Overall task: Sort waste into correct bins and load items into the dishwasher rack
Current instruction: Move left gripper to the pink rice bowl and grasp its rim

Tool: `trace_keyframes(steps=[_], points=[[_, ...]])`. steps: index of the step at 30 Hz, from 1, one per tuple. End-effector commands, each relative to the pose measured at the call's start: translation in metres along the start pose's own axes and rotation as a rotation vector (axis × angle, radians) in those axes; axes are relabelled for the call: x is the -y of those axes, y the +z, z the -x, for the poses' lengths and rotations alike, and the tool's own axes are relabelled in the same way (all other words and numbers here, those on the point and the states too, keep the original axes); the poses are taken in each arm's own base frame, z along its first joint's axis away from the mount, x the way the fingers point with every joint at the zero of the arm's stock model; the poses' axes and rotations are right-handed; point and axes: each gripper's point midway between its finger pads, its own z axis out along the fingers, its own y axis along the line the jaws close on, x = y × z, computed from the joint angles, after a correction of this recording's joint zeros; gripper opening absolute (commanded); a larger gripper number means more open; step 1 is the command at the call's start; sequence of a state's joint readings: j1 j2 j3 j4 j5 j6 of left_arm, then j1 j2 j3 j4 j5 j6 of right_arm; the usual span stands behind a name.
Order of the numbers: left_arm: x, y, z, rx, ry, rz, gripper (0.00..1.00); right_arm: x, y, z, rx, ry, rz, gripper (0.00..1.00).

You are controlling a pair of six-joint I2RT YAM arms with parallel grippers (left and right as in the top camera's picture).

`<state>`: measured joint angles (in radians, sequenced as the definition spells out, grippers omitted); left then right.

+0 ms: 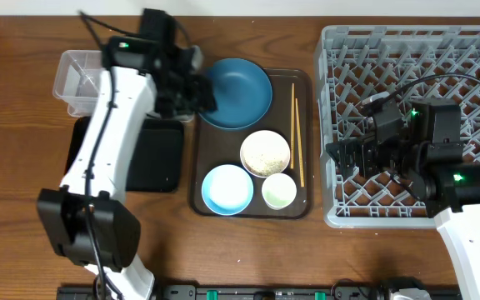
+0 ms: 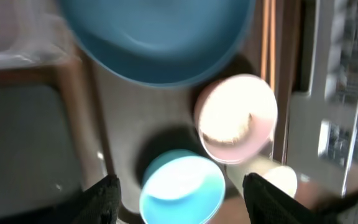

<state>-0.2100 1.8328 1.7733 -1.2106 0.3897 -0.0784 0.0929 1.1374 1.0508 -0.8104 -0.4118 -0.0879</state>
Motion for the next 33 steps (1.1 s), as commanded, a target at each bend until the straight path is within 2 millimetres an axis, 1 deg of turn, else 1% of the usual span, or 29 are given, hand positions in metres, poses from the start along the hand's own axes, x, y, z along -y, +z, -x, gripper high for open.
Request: trace_keyframes(steps=[1,3,4,5,7,11,13,16,19,22,25,30,33], points=[[0.013,0.009,-0.015,-0.057,0.039,0.022,0.65,-0.001,-0.005,0.007,0.022,0.001,0.004,0.99],[0.018,0.01,-0.023,-0.086,0.009,0.025,0.65,-0.001,-0.005,0.006,0.017,0.004,0.005,0.99],[0.019,0.011,-0.027,-0.099,-0.007,0.028,0.62,-0.001,-0.005,0.005,0.015,0.004,0.005,0.99],[0.02,0.011,-0.031,-0.115,-0.018,0.031,0.62,-0.001,-0.004,0.005,0.013,0.005,0.005,0.99],[0.022,0.013,-0.039,-0.141,-0.03,0.036,0.59,-0.001,-0.004,0.004,0.008,0.008,0.006,0.99],[0.024,0.022,-0.05,-0.152,-0.046,0.059,0.58,0.0,-0.002,0.003,0.002,0.01,0.006,0.99],[0.021,0.026,-0.055,-0.142,-0.057,0.085,0.58,0.0,-0.001,0.003,-0.001,0.012,0.006,0.99],[0.022,0.028,-0.064,-0.116,-0.061,0.081,0.58,0.001,0.0,0.003,-0.004,0.013,0.007,0.99],[0.02,0.025,-0.071,-0.066,-0.068,0.069,0.58,0.001,0.0,0.003,-0.003,0.013,0.007,0.99],[0.012,0.021,-0.079,0.005,-0.091,0.087,0.58,0.001,0.0,0.004,0.001,0.011,0.006,0.99],[0.011,0.021,-0.087,0.051,-0.07,0.075,0.58,0.001,0.0,0.006,0.009,0.007,0.006,0.99],[0.006,0.037,-0.105,0.034,-0.035,0.121,0.59,0.001,0.0,0.007,0.014,0.005,0.005,0.99],[0.008,0.042,-0.109,0.022,-0.008,0.139,0.59,0.001,0.0,0.007,0.014,0.005,0.005,0.99]])
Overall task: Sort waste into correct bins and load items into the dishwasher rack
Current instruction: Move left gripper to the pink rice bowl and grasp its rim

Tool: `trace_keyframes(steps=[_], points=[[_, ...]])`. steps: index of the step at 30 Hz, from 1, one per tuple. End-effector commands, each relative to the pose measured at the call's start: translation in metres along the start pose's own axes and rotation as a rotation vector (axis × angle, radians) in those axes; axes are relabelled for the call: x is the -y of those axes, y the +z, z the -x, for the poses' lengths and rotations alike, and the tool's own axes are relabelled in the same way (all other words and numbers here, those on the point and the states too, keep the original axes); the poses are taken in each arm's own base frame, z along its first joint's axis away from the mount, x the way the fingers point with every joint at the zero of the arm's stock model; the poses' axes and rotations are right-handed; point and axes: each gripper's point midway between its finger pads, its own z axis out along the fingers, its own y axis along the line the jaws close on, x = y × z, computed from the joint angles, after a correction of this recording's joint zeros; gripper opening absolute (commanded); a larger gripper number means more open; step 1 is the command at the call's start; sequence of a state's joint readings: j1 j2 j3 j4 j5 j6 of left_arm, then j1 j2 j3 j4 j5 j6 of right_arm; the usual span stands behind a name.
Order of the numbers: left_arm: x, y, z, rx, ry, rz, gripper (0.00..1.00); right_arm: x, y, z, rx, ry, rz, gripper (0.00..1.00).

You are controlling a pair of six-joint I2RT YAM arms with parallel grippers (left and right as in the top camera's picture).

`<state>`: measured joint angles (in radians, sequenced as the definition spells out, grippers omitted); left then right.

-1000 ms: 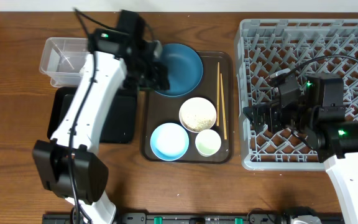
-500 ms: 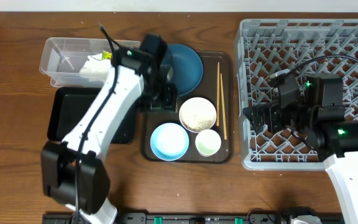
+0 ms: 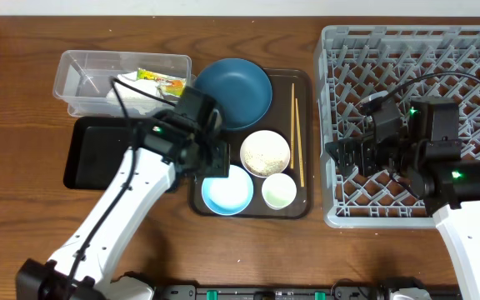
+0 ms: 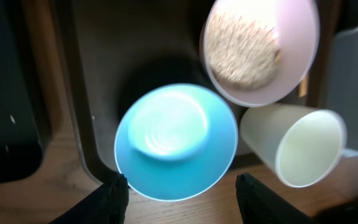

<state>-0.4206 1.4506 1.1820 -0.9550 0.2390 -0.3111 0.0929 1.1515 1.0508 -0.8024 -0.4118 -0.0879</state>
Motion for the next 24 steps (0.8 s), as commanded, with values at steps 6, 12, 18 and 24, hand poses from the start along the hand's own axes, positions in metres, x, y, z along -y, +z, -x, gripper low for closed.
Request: trace_keyframes(steps=[6,12,18,24], points=[[0.003,0.005,0.008,0.05,0.053,0.048,0.6,0.001,-0.004,0.013,0.043,-0.008,-0.005,0.99],[0.012,0.009,0.029,0.124,0.069,0.018,0.7,0.002,-0.005,0.027,0.1,-0.021,-0.01,0.99],[0.019,0.023,0.052,0.165,0.128,0.006,0.72,0.004,-0.006,0.037,0.139,0.002,-0.017,0.99],[0.029,0.025,0.074,0.186,0.201,0.004,0.72,0.011,-0.007,0.038,0.142,0.038,-0.058,0.99]])
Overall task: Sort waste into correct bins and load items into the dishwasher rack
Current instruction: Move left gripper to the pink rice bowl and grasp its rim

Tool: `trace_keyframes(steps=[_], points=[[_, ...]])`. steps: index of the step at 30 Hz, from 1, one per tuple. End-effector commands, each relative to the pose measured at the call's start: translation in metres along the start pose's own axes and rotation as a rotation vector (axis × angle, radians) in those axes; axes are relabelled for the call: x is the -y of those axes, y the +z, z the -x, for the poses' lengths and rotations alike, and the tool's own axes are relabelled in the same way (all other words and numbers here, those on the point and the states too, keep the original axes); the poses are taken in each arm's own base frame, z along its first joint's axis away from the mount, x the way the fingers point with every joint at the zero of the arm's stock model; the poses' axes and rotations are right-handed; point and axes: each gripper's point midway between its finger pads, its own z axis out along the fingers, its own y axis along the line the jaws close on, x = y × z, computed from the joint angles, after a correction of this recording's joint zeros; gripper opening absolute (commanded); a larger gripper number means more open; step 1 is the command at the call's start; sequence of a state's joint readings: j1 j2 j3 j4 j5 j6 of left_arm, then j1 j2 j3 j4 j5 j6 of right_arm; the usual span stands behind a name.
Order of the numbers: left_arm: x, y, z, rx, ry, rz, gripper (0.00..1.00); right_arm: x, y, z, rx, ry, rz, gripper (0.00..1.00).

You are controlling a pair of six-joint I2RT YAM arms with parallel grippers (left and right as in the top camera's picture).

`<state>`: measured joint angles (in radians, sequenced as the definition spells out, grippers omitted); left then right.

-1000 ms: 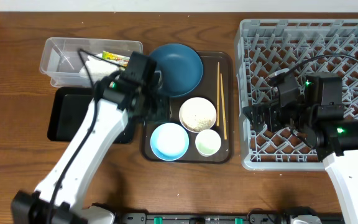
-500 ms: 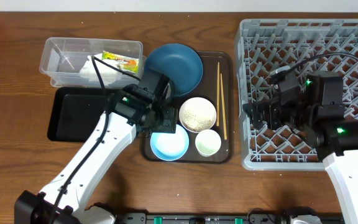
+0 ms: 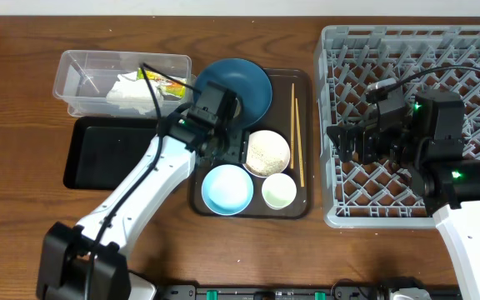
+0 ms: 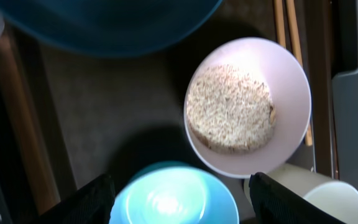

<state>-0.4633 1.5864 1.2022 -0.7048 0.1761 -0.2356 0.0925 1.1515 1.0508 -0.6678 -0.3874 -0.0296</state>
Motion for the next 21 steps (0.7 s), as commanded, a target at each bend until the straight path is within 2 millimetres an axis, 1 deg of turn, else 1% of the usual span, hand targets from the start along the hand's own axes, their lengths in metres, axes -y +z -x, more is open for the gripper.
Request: trace_keyframes(steps=[1,3,6,8,10,12,14,17,21], points=[[0.007,-0.003,0.026,0.05,0.067,-0.001,0.72,0.005,-0.004,0.008,0.021,0.031,-0.029,0.99],[0.01,0.006,0.029,0.038,0.076,-0.002,0.72,0.006,-0.004,0.009,0.028,0.04,-0.032,0.99],[0.023,0.018,0.033,0.011,0.125,-0.005,0.72,0.011,-0.005,0.016,0.055,0.079,-0.041,0.99],[0.036,0.019,0.036,0.007,0.153,-0.015,0.72,0.016,-0.007,0.017,0.064,0.088,-0.053,0.99],[0.054,0.017,0.04,0.017,0.195,-0.034,0.72,0.022,-0.009,0.017,0.067,0.1,-0.066,0.99],[0.072,0.016,0.04,0.027,0.241,-0.049,0.72,0.031,-0.011,0.017,0.073,0.129,-0.086,0.99],[0.082,0.018,0.037,0.037,0.274,-0.028,0.72,0.044,-0.015,0.017,0.082,0.19,-0.125,0.99],[0.09,0.026,0.032,0.045,0.301,0.031,0.72,0.066,-0.023,0.016,0.101,0.291,-0.189,0.99],[0.104,0.041,0.026,0.047,0.315,0.043,0.72,0.087,-0.032,0.012,0.113,0.353,-0.237,0.99]])
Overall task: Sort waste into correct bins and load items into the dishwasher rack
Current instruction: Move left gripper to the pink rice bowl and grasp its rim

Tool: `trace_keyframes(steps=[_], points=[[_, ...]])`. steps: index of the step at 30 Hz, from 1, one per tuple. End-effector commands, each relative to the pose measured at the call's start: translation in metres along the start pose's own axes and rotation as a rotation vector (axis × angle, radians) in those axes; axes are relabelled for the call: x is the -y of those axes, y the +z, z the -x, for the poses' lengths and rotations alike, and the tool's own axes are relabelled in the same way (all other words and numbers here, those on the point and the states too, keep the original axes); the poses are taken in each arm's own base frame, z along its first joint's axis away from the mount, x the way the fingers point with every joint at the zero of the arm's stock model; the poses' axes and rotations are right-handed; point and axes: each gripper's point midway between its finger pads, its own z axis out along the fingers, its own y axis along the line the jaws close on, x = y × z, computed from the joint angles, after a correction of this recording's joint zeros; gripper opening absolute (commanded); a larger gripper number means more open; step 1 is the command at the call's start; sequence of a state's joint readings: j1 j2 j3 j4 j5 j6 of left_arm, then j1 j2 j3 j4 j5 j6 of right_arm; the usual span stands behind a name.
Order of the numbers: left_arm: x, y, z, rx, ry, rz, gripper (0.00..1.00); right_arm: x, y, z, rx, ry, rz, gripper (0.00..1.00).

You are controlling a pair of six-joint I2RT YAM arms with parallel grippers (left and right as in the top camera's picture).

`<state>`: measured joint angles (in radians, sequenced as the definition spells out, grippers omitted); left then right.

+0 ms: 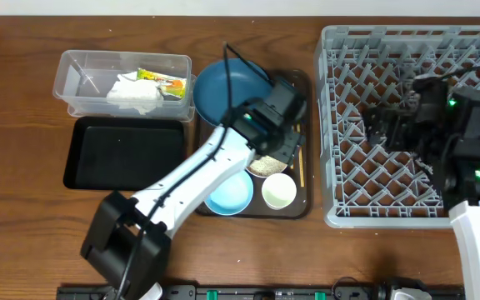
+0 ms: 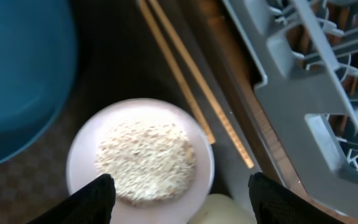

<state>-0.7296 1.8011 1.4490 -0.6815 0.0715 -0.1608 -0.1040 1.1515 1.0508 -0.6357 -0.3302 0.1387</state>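
My left gripper (image 1: 277, 140) hangs open over the brown tray (image 1: 248, 214), with nothing between its fingers. Its black fingertips (image 2: 98, 199) straddle a pink bowl of rice (image 2: 142, 155) in the left wrist view. Two wooden chopsticks (image 2: 191, 87) lie just right of the bowl, along the tray's edge. A dark blue plate (image 1: 223, 87), a light blue bowl (image 1: 232, 193) and a pale cup (image 1: 279, 192) also sit on the tray. The grey dishwasher rack (image 1: 407, 50) stands at the right. My right gripper (image 1: 382, 125) is above it, its jaws unclear.
A clear bin (image 1: 65, 75) at the back left holds a crumpled tissue (image 1: 132, 90) and a yellow wrapper (image 1: 163, 81). A black tray bin (image 1: 123, 154) lies in front of it. The rack's wall (image 2: 316, 81) rises close beside the chopsticks.
My left gripper was between the blue plate and the rice bowl; now it is further right, over the bowl beside the chopsticks. The right gripper has shifted right and back over the rack.
My left gripper was open at the back, by the clear bin and the blue plate. Then it stood over the light blue bowl at the tray's front. It then moved back towards the plate, and now hangs over the rice bowl. The right arm stayed over the rack.
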Motion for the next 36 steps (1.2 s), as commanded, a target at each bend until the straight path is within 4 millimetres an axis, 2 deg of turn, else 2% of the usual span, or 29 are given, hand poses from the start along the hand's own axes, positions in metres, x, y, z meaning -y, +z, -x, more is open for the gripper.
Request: trace_keyframes(steps=[1,4,7,12,20,28,31,36], points=[[0.001,0.02,0.004,0.005,0.004,0.055,0.72,0.018,-0.007,0.008,0.023,0.08,-0.048,0.99],[0.011,0.036,0.005,0.01,0.02,0.048,0.72,0.026,-0.009,0.004,0.012,0.104,-0.069,0.99],[0.006,0.052,0.003,0.011,-0.031,0.104,0.7,0.028,-0.01,-0.001,-0.01,0.114,-0.074,0.99],[0.009,0.073,-0.005,-0.017,-0.065,0.105,0.59,0.028,-0.01,-0.006,-0.03,0.121,-0.077,0.99],[0.011,0.078,-0.01,-0.032,-0.098,0.109,0.34,0.029,-0.01,-0.011,-0.05,0.129,-0.08,0.99],[0.007,0.083,-0.021,-0.043,-0.124,0.157,0.3,0.029,-0.01,-0.012,-0.052,0.13,-0.08,0.99],[0.007,0.084,-0.021,-0.043,-0.124,0.158,0.26,0.029,-0.01,-0.012,-0.054,0.13,-0.08,0.99],[0.005,0.097,-0.029,-0.066,-0.126,0.166,0.25,0.029,-0.01,-0.014,-0.061,0.133,-0.081,0.99]])
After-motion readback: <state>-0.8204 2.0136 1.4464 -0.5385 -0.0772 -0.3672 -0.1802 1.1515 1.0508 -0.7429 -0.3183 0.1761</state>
